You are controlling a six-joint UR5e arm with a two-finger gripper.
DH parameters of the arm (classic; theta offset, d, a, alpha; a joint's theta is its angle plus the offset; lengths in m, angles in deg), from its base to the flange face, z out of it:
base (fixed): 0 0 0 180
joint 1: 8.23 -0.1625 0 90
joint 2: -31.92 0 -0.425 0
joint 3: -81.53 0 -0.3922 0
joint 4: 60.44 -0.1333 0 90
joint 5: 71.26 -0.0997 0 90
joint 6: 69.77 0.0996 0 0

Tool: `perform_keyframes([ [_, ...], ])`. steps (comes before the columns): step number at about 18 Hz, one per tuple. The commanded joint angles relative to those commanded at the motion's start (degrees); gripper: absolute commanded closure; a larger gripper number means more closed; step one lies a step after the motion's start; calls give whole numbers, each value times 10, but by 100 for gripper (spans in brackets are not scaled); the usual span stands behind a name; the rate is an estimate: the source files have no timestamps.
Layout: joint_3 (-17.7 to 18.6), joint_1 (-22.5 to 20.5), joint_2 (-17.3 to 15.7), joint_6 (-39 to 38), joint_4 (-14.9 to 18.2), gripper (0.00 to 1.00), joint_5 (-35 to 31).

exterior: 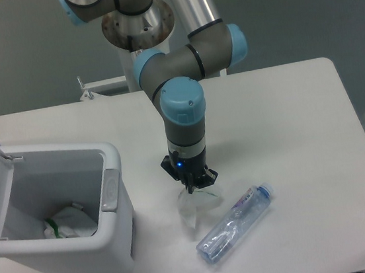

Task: Place the trash in the trash can
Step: 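Lift the wrapper, carry it over the trash bin and release it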

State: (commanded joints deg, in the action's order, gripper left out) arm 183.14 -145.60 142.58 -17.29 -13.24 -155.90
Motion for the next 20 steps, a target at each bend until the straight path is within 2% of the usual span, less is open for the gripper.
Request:
perform_keyframes([
  [2,-23,-15,-22,-18,1,100,40],
  [7,-107,-62,-54,-99,3,100,199],
  [10,-148,-57,-67,-163,5,100,233],
  [12,-165,-49,-89,-200,5,100,253],
  [16,-173,-4,-140,-257,5,100,273],
  [20,-153,52,-170,-280,5,100,266],
])
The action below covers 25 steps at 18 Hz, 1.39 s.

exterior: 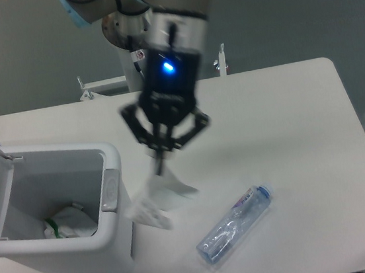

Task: Place the trash in the trash can
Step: 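Lift the wrapper, carry it over the trash bin and release it, then move the open gripper over the clear water bottle and lower it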

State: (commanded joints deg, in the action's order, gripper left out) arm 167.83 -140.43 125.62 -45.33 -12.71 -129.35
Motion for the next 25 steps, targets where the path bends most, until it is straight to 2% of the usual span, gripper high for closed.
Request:
perform_keyframes([
  [1,8,12,-1,0,0,95,-2],
  [3,23,37,0,4,-1,77,-2],
  [4,27,44,2,7,-3,51,-2],
  [5,33,48,2,8,-4,17,-2],
  [6,40,53,1,8,-4,0,-2],
  [11,58,57,-7,8,-4,0,-3],
  [14,40,49,10,19,-6,0,-4],
  [16,23,0,44,39,-7,0,-28],
  [20,-21,-56,122,84,-4,0,-71],
  [22,-48,-75,156,102,0,0,-76],
  [25,-67,-97,197,139,1,0,-76],
])
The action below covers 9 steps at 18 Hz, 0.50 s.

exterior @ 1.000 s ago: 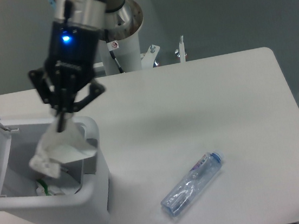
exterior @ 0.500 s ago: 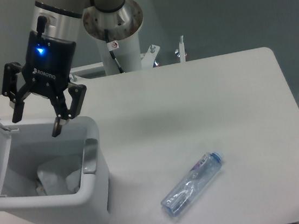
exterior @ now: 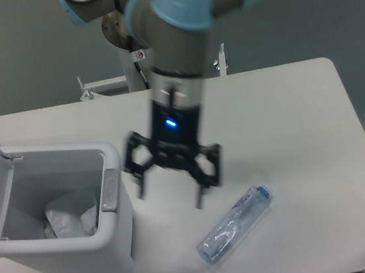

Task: Place the trash in the trash can
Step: 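Move the open gripper over the clear water bottle and lower it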

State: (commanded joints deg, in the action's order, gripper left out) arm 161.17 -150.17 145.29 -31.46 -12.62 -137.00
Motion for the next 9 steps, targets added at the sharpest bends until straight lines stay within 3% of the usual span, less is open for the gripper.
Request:
perform_keyframes([
  [2,3,-6,25,40,0,0,-12],
  [6,10,9,62,93,8,0,-99],
  [9,13,25,77,122,33,0,-126],
])
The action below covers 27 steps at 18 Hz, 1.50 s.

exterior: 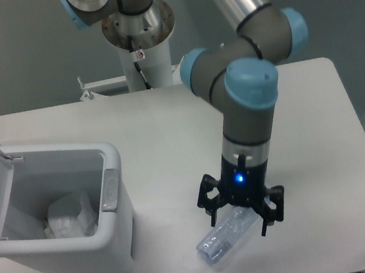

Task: Place the trash in the trash can
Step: 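Move the open gripper over the clear water bottle and lower it, then close the gripper on the bottle's middle and lift it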

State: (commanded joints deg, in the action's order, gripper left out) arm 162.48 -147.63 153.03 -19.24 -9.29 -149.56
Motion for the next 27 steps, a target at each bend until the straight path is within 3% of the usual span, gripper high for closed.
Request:
perform_keyframes([
  [3,1,27,16,30,32,0,-31],
  [9,-6,41,51,69,26,0,-64],
  [17,-38,61,97,72,26,0,-110],
  [23,-40,78,117,71,27,0,-135],
  [27,-41,78,120,72,27,35,-138],
])
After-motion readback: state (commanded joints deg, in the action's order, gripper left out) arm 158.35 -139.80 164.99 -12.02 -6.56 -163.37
